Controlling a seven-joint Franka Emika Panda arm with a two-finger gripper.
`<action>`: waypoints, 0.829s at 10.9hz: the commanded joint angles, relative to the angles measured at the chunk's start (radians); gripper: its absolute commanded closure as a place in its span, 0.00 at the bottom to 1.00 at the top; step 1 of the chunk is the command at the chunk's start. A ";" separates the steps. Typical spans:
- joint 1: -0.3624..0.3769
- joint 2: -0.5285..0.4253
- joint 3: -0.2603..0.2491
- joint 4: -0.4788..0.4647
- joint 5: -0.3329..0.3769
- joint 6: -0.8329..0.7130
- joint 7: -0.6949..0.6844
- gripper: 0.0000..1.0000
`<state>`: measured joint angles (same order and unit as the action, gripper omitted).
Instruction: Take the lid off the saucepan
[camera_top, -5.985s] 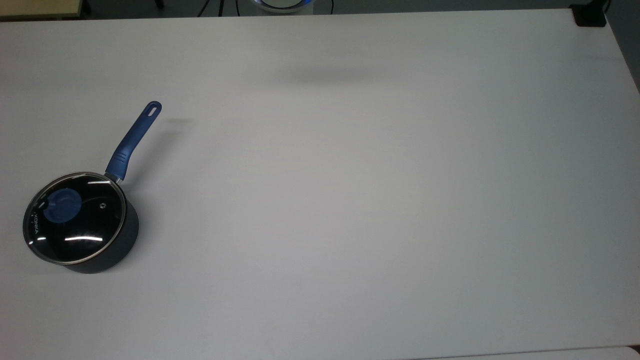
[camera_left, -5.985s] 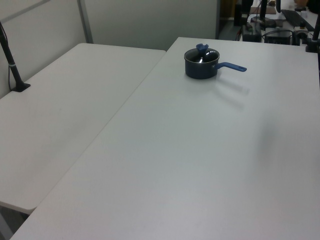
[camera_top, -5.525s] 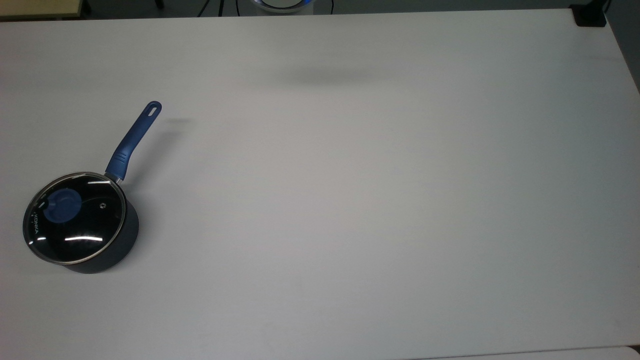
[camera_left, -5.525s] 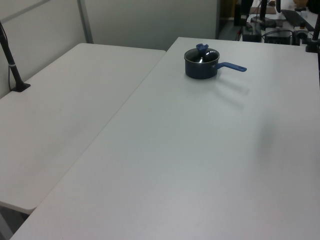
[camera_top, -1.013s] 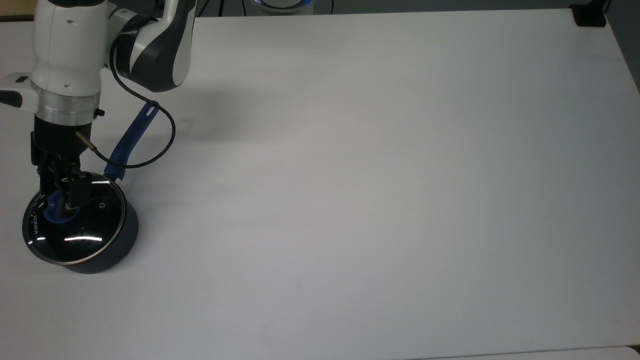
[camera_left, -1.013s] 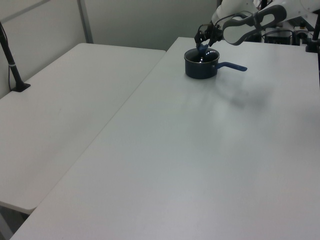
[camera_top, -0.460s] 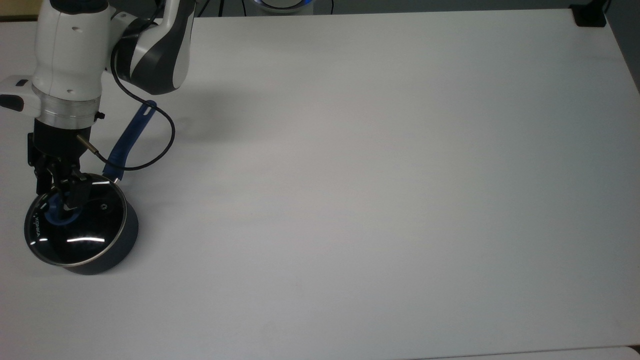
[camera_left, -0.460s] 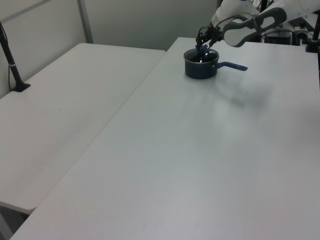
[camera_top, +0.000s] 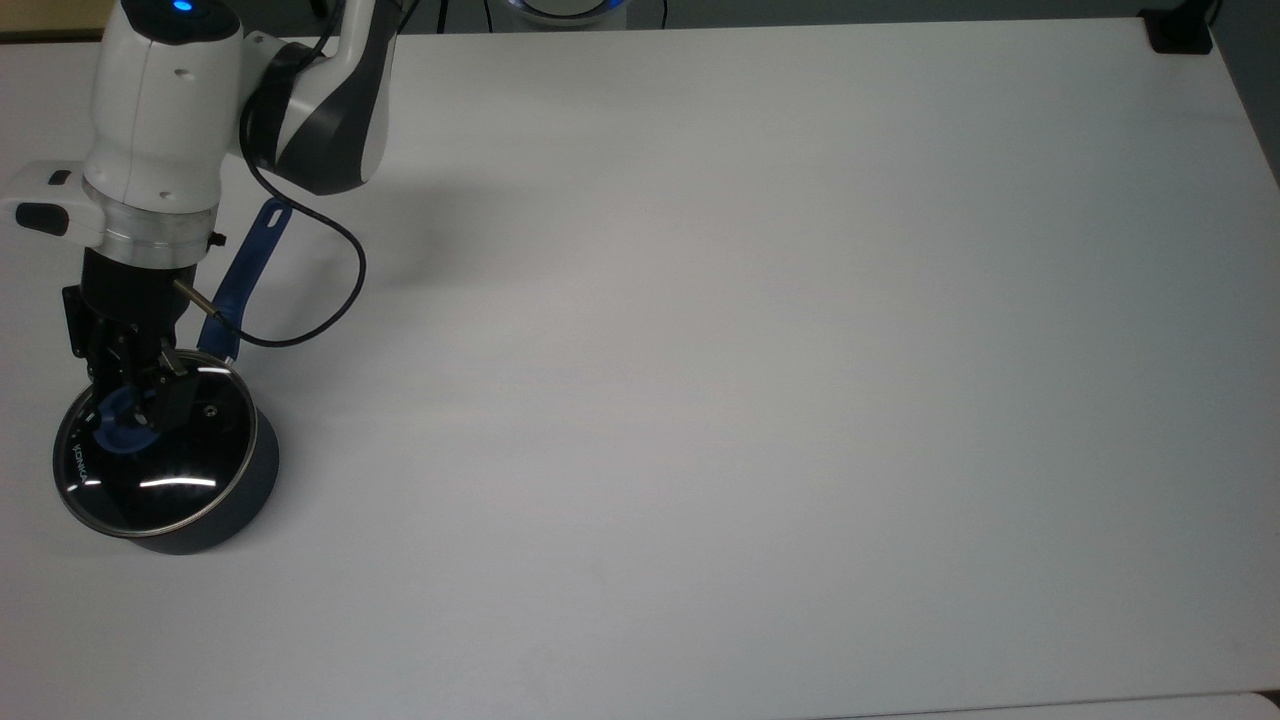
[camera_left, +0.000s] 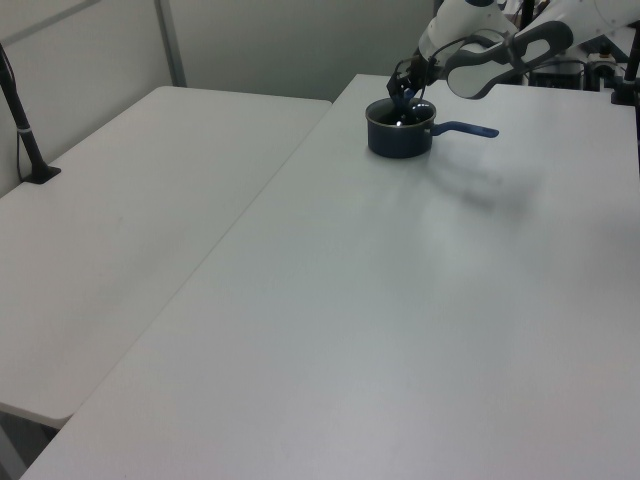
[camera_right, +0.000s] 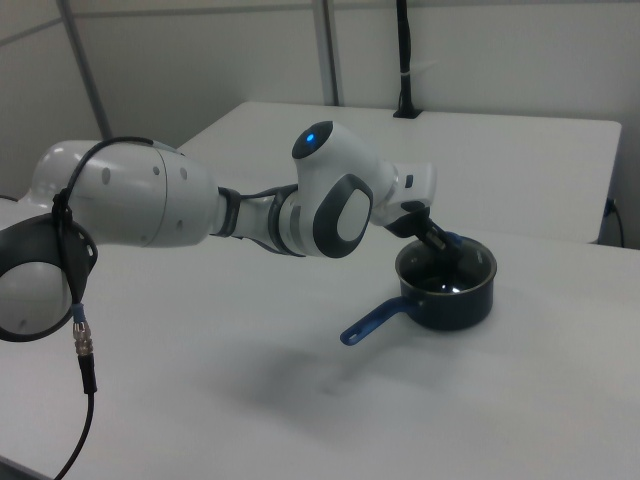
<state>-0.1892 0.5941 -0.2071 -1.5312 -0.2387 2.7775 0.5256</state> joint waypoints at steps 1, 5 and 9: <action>0.002 0.021 -0.005 -0.027 -0.037 0.005 0.017 1.00; 0.001 0.021 -0.005 -0.032 -0.062 0.004 0.016 1.00; -0.009 -0.016 0.002 -0.030 -0.060 -0.012 0.011 1.00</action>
<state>-0.1951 0.6023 -0.2087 -1.5316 -0.2706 2.7820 0.5261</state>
